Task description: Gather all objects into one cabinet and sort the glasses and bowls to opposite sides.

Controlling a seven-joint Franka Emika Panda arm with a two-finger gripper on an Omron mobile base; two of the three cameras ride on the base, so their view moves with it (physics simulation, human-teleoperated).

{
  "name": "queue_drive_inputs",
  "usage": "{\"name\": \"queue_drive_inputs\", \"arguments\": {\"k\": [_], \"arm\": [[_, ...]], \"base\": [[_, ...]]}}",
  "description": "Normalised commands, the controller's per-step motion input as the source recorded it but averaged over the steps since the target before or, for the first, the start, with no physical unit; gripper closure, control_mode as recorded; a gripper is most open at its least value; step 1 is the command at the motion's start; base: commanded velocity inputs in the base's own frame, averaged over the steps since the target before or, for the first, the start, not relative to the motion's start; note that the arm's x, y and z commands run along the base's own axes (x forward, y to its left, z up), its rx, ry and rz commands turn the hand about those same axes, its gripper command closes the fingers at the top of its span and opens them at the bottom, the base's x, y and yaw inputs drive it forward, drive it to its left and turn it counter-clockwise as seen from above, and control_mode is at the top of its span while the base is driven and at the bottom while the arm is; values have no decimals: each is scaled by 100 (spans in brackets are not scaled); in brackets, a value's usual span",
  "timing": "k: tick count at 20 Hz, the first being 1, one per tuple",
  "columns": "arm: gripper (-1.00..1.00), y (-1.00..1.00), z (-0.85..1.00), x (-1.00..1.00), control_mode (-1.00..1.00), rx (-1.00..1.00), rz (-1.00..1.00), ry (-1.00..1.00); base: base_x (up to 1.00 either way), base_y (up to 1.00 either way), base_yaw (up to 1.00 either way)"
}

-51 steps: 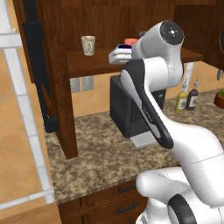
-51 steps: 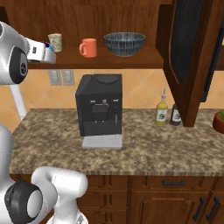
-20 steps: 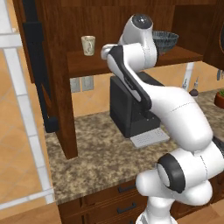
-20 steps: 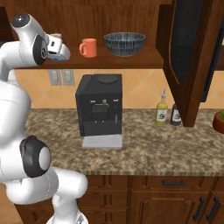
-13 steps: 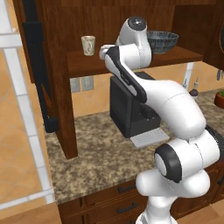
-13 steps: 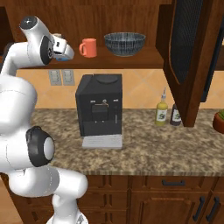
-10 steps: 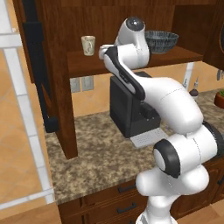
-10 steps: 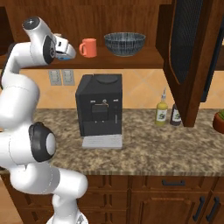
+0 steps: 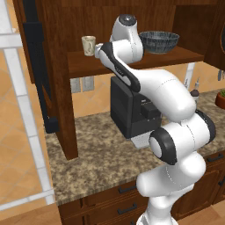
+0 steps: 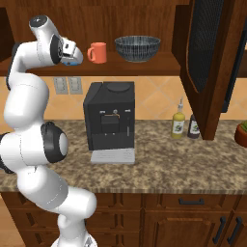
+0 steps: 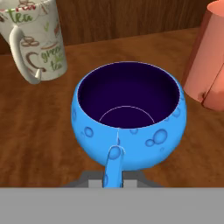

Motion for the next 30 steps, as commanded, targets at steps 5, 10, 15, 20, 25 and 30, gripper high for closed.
{"name": "queue_drive_inputs", "arguments": {"k": [5,10,15,20,25,30], "arm": [[100,3,-5,37,-100,0,0,3],[100,0,-2,39,-100,0,0,0],[-100,1,0,8,-100,0,0,-6],[-100,1,5,-15,-100,0,0,-16],[-100,8,3,-67,-100,0,0,-23],[-100,0,0,-78,-100,0,6,-22]], "base": [[0,0,0],[0,0,0],[0,0,0],[0,0,0],[0,0,0],[0,0,0]]}}
